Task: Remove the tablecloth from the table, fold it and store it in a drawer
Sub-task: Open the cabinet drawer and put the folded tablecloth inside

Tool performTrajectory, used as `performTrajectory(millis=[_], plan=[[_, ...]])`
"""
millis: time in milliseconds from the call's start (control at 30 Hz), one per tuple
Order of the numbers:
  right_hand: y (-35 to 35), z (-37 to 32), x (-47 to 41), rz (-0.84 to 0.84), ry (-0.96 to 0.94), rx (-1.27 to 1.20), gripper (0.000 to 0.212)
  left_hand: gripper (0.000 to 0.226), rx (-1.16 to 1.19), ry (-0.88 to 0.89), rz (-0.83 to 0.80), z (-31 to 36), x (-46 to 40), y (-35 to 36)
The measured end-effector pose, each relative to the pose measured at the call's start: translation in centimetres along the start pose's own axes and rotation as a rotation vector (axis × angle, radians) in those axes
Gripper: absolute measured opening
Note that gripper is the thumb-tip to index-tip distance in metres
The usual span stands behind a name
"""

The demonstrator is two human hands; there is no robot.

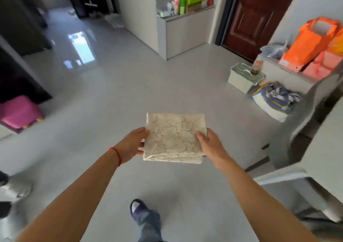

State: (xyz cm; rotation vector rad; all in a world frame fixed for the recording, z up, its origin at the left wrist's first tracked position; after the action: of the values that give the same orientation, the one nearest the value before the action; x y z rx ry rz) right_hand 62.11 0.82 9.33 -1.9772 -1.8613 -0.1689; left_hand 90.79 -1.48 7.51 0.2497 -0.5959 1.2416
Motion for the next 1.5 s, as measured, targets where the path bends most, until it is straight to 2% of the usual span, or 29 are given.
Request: performTrajectory(millis=[100,233,467,500,600,633,700,833,1100,1200,1333,1500], plan=[[8.3,-2.4,-4.4,-0.114,0.008,0.038,0.022,0.028,0.021,-0.004,0.109,-2.1,-1.6,-8.2],[18.7,-5.7,-9.5,-0.152,0.072,0.011,0.021,0.026,0.052,-0.042,0.200,-4.2,-2.7,-18.7],[36.0,-11.3,-17.6,-0.314,0.127,-0.138,0.011,0.022,0.204,-0.077,0.406,-5.8,-4.4,-35.0],[38.4,-12.2,-18.8,-0.334,0.162,-0.172,0.014,0.021,0.253,-0.086,0.436,-6.2,-4.7,-37.1],[46.0,-14.4,-22.8,-0.389,0.331,-0.198,0.039,0.023,0.340,-0.113,0.540,-7.7,-5.5,-43.6],[48.4,-15.2,-24.1,-0.416,0.345,-0.191,0.037,0.024,0.356,-0.117,0.571,-8.1,-5.8,-45.8],[53.5,-16.9,-27.0,-0.494,0.306,-0.185,0.026,0.022,0.376,-0.127,0.631,-8.7,-6.5,-50.3],[63.2,-21.1,-31.7,-0.649,0.218,-0.096,0.029,0.020,0.459,-0.216,0.763,-9.0,-7.4,-58.7],[83.1,-29.6,-36.7,-0.895,0.091,0.165,0.020,0.013,0.743,-0.349,0.963,-11.3,-5.3,-74.4],[91.1,-31.2,-37.0,-0.935,0.064,0.219,0.019,0.020,0.807,-0.322,0.958,-14.0,-4.2,-80.6],[102.0,-31.9,-36.3,-0.948,0.041,0.274,0.017,0.030,0.758,-0.258,0.988,-19.0,-2.7,-89.3],[114.7,-32.5,-34.2,-0.838,0.143,0.265,0.020,0.026,0.733,-0.278,0.957,-23.9,0.2,-100.4]])
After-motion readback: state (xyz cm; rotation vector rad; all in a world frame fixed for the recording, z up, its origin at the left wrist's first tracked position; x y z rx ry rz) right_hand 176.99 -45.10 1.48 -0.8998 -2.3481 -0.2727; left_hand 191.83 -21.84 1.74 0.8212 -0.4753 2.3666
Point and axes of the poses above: each hand's wrist, its own x-axis away from the middle knuckle, its own y-axis out of the palm, z = x × y, the point moved 2 cm from there along -x, towards the middle knuckle, and after that the axes turned 12 degrees about -x, right-handed, at the moved point
